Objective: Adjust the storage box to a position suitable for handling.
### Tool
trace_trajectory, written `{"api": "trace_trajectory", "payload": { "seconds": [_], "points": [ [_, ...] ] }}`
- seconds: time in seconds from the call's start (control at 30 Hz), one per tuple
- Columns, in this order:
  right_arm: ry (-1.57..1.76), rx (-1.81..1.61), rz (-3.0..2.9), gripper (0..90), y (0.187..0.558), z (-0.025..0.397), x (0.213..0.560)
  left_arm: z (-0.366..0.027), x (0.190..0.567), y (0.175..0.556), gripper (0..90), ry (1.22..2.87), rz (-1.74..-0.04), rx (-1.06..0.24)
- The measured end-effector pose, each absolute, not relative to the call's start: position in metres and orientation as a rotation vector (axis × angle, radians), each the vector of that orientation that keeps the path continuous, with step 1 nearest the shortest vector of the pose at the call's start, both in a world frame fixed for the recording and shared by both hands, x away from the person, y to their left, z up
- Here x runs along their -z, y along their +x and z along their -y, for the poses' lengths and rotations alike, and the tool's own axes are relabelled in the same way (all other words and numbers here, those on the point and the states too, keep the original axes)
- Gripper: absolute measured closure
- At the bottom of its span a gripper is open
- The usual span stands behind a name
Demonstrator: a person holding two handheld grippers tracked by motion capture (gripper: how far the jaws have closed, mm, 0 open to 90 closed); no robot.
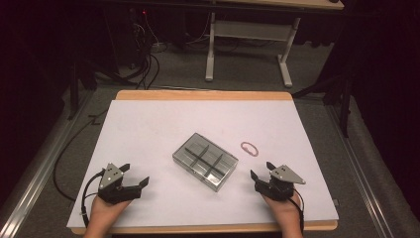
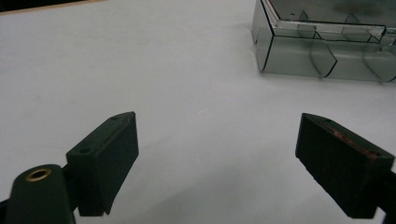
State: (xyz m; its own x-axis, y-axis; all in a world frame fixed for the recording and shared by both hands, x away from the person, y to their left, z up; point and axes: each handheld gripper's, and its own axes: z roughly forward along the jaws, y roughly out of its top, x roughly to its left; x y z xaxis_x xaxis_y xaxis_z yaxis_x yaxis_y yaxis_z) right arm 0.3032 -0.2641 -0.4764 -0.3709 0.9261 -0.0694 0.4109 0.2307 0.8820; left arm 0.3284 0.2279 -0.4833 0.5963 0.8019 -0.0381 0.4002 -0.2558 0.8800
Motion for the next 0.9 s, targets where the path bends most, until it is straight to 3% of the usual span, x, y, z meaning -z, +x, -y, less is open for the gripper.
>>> {"api": "trace_trajectory", "payload": {
  "seconds": [0.9],
  "points": [
    [1.243,-1.081,-1.867,39.4,0.3019,0.2647,0.4785,-0.2228,0.4846,0.3254,18.3,1.911,-0.935,-0.575]
  ]
}}
